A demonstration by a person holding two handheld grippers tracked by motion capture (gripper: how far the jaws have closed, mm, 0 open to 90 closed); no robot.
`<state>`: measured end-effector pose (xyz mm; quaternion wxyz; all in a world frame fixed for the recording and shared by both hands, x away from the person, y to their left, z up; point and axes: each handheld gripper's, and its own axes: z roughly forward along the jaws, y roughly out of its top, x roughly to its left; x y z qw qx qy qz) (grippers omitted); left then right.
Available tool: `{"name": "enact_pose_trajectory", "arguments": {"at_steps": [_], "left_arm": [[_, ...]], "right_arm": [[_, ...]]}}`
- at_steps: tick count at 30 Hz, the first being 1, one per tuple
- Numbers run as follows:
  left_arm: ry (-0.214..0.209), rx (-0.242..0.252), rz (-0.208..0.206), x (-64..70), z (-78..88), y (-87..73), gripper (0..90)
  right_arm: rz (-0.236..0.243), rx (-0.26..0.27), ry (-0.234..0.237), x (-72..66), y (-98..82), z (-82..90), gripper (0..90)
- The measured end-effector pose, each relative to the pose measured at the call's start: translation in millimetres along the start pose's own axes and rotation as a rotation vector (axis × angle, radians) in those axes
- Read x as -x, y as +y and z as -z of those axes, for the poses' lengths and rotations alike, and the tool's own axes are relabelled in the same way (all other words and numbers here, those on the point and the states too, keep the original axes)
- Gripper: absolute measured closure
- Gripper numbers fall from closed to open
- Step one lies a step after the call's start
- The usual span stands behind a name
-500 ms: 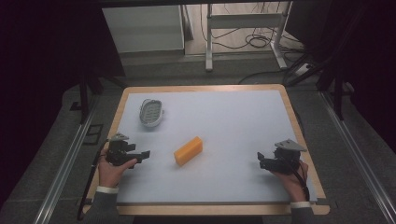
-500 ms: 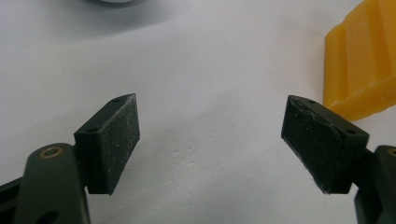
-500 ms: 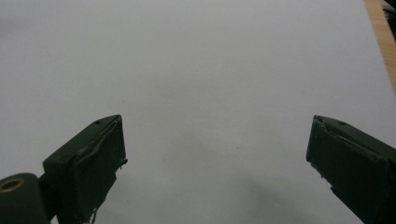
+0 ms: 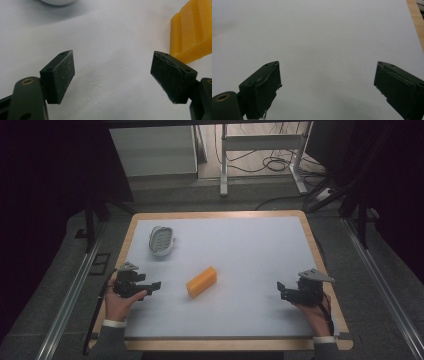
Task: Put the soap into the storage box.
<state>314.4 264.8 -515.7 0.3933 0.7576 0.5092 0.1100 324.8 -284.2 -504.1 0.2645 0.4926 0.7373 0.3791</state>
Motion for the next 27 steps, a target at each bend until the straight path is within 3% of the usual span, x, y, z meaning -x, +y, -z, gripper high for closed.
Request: {"name": "enact_pose_trajectory", "arguments": {"at_steps": [3, 6, 13, 21, 27], "left_arm": [[0.015, -0.002, -0.006, 1.7, 1.2, 1.7, 20.0], [-0.006, 0.002, 0.000, 3.6, 1.8, 3.0, 20.0], [0.024, 0.017, -0.021, 9.6, 8.4, 5.2, 20.2], [0.025, 0.023, -0.018, 8.2, 11.2, 5.4, 20.2], [0.017, 0.016, -0.034, 13.9, 11.4, 8.4, 20.2]], "right_arm": [[0.006, -0.007, 0.003, 2.4, -3.0, 0.0, 7.2], [-0.004, -0.010, 0.009, 4.8, -4.1, -0.1, 7.2], [-0.021, -0.014, -0.003, 12.7, -5.8, 0.9, 7.3], [-0.017, -0.015, -0.023, 12.5, -5.7, 0.7, 7.3], [-0.047, -0.018, -0.028, 13.3, -6.9, -0.4, 7.3]]}}
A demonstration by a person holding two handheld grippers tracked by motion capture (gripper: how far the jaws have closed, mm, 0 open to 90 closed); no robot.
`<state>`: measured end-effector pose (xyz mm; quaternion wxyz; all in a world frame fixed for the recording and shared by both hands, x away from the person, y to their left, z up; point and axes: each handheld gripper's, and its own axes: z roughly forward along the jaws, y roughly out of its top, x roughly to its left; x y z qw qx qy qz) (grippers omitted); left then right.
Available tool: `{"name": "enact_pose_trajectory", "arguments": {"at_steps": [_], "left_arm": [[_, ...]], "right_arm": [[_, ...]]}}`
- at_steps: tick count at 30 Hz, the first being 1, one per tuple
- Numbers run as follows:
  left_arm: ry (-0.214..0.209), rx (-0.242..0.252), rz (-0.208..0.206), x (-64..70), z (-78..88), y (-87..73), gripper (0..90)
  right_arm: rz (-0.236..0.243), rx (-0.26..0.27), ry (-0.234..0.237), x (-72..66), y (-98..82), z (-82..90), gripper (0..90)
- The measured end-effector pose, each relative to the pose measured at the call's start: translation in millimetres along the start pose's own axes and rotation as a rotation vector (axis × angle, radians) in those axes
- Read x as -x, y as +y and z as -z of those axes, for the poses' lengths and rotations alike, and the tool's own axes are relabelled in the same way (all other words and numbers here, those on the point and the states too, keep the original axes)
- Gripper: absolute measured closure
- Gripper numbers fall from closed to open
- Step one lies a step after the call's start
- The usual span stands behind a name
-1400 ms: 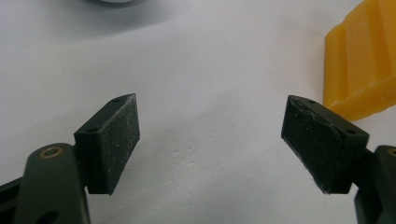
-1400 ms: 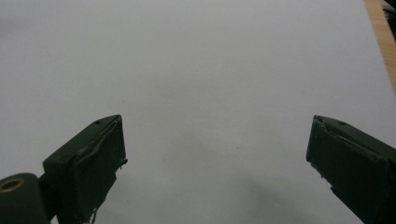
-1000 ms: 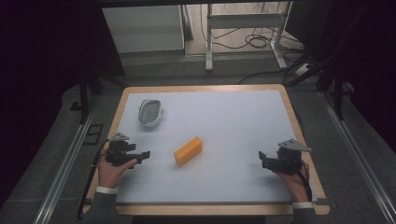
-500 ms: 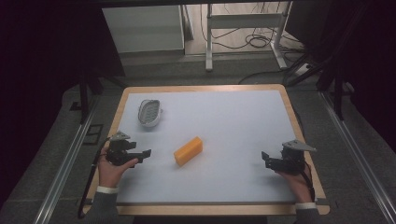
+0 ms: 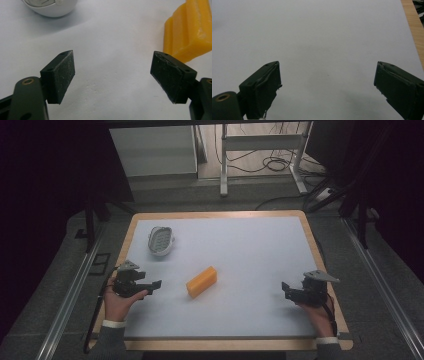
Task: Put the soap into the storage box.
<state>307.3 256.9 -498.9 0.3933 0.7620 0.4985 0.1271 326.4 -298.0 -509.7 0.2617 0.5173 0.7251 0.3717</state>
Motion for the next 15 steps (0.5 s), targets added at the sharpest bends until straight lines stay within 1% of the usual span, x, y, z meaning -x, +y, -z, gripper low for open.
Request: {"name": "enact_pose_trajectory", "arguments": {"at_steps": [4, 5, 6, 7, 8, 9, 10, 11, 12, 13, 15], "left_arm": [[-0.007, 0.009, -0.005, 1.4, 2.6, 1.3, 20.2], [-0.009, 0.009, 0.000, 2.2, 2.7, 1.9, 20.2], [-0.020, 0.006, -0.007, 4.6, 1.5, 3.2, 20.3], [-0.020, 0.006, -0.007, 4.6, 1.5, 3.2, 20.2], [-0.022, -0.009, -0.019, 7.4, 0.5, 5.3, 20.2], [-0.022, -0.009, -0.019, 7.4, 0.5, 5.3, 20.1], [-0.020, -0.012, -0.024, 8.4, 1.7, 8.3, 20.1], [-0.020, -0.012, -0.024, 8.4, 1.7, 8.3, 20.1], [-0.016, -0.003, -0.023, 9.1, 4.8, 12.6, 20.1], [-0.016, -0.003, -0.023, 9.1, 4.8, 12.6, 20.2], [-0.013, -0.005, -0.029, 10.0, 7.5, 17.4, 20.2]], "right_arm": [[0.006, 0.005, -0.008, -0.9, 0.4, 2.3, 7.3], [0.006, 0.005, -0.007, -1.0, 0.5, 3.0, 7.3], [0.004, 0.005, -0.011, -1.2, 0.6, 4.0, 7.3], [0.004, 0.005, -0.011, -1.2, 0.6, 4.0, 7.3], [-0.004, 0.009, -0.013, -0.9, 1.0, 5.5, 7.3], [-0.004, 0.009, -0.013, -0.9, 1.0, 5.5, 7.3], [-0.007, 0.013, -0.021, 0.0, 0.9, 7.2, 7.2], [-0.007, 0.013, -0.021, 0.0, 0.9, 7.2, 7.2], [-0.012, 0.013, -0.024, 1.1, 0.3, 8.3, 7.2], [-0.012, 0.013, -0.024, 1.1, 0.3, 8.3, 7.2], [-0.018, 0.014, -0.031, 3.5, -0.7, 9.5, 7.2]]}}
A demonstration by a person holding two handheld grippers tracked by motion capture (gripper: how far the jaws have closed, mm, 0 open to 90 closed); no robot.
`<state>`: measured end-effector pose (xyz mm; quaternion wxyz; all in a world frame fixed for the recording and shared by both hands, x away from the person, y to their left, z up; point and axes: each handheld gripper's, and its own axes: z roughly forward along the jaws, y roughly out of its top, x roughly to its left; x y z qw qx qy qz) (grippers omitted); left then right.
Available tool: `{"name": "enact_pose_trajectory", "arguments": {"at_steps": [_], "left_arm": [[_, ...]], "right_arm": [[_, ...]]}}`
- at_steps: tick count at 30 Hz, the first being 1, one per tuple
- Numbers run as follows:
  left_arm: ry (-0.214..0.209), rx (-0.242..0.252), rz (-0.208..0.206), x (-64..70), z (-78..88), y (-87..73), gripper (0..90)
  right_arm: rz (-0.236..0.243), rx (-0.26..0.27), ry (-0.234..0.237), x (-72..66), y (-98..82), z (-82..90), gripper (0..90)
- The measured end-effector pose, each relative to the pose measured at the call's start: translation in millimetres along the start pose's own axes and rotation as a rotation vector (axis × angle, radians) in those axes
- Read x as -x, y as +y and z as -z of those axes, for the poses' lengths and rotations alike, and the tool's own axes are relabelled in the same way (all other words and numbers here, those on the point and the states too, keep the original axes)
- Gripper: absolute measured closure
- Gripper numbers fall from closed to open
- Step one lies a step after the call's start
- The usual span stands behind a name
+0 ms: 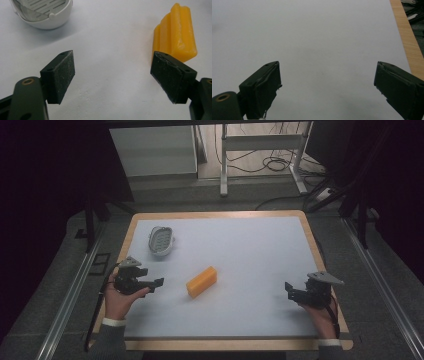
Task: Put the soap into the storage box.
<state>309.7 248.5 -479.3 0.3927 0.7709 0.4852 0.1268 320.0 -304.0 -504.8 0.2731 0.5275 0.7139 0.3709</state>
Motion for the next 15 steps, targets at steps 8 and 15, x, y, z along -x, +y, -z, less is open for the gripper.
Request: {"name": "enact_pose_trajectory", "arguments": {"at_steps": [8, 15], "left_arm": [[-0.002, -0.004, -0.039, 10.8, 8.3, 20.9, 19.8], [-0.018, -0.009, -0.055, 15.5, 11.4, 31.5, 19.3]], "right_arm": [[0.004, 0.009, 0.004, 2.4, 0.4, 3.1, 7.2], [0.014, 0.006, 0.008, 1.3, 0.4, 3.1, 7.2]]}}
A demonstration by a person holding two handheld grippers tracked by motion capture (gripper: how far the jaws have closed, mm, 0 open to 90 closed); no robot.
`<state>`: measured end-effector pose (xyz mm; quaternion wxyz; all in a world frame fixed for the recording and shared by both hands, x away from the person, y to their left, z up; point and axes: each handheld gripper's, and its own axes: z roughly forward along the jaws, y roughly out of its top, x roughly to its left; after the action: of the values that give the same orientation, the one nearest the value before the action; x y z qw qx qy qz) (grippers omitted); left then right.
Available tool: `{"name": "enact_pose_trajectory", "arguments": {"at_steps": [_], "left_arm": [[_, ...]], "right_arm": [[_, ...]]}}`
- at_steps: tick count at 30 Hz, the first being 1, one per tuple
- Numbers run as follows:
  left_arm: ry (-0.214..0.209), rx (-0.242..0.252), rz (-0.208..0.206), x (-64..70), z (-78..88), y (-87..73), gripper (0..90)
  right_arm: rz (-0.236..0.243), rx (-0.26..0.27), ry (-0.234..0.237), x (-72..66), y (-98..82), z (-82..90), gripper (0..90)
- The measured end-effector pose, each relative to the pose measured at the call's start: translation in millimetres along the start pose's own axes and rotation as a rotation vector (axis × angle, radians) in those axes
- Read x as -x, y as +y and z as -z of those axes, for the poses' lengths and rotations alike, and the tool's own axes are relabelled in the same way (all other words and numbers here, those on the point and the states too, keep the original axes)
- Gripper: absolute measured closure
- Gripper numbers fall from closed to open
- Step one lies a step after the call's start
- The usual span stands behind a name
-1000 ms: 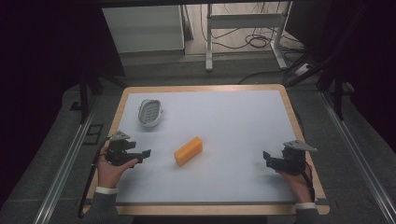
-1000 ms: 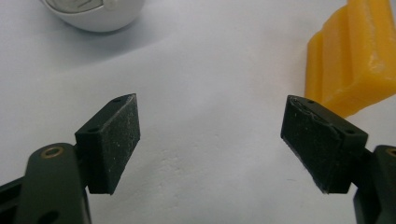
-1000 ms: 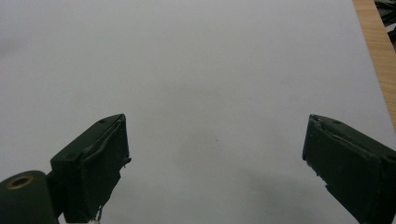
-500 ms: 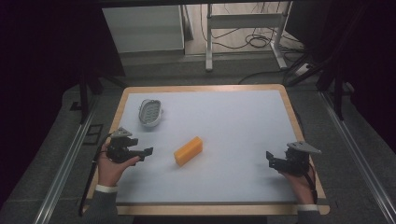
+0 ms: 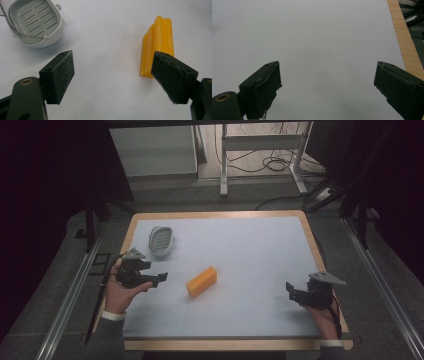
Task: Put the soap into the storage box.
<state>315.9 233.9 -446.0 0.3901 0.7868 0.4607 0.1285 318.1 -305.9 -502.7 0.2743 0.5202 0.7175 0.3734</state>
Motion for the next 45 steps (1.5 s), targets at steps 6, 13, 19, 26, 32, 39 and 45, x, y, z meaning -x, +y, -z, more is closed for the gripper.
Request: {"name": "enact_pose_trajectory", "arguments": {"at_steps": [6, 13, 19, 26, 32, 39, 45], "left_arm": [[-0.002, -0.011, -0.021, 4.3, -1.1, 7.3, 19.3], [-0.004, -0.020, -0.044, 8.5, -2.2, 12.4, 19.0], [-0.007, -0.033, -0.060, 11.7, -5.5, 14.9, 18.9], [-0.049, -0.031, -0.078, 19.1, -8.5, 21.1, 18.9], [-0.056, -0.035, -0.106, 27.5, -10.2, 29.0, 18.9], [-0.071, -0.040, -0.138, 37.0, -12.1, 38.1, 18.8], [-0.074, -0.054, -0.162, 43.7, -16.4, 44.4, 18.8]], "right_arm": [[0.008, -0.005, -0.001, -0.6, -0.7, 0.1, 7.3], [0.009, -0.005, -0.005, 1.1, -1.1, 1.1, 7.2], [0.015, -0.012, -0.011, 0.7, -2.5, -0.1, 7.2], [0.015, 0.004, -0.024, 1.4, -1.1, 2.1, 7.3], [0.011, 0.003, -0.025, 2.6, -1.1, 2.5, 7.3], [0.016, -0.002, -0.026, 2.6, -1.5, 1.6, 7.3], [0.015, -0.002, -0.025, 2.5, -1.5, 1.6, 7.4]]}}
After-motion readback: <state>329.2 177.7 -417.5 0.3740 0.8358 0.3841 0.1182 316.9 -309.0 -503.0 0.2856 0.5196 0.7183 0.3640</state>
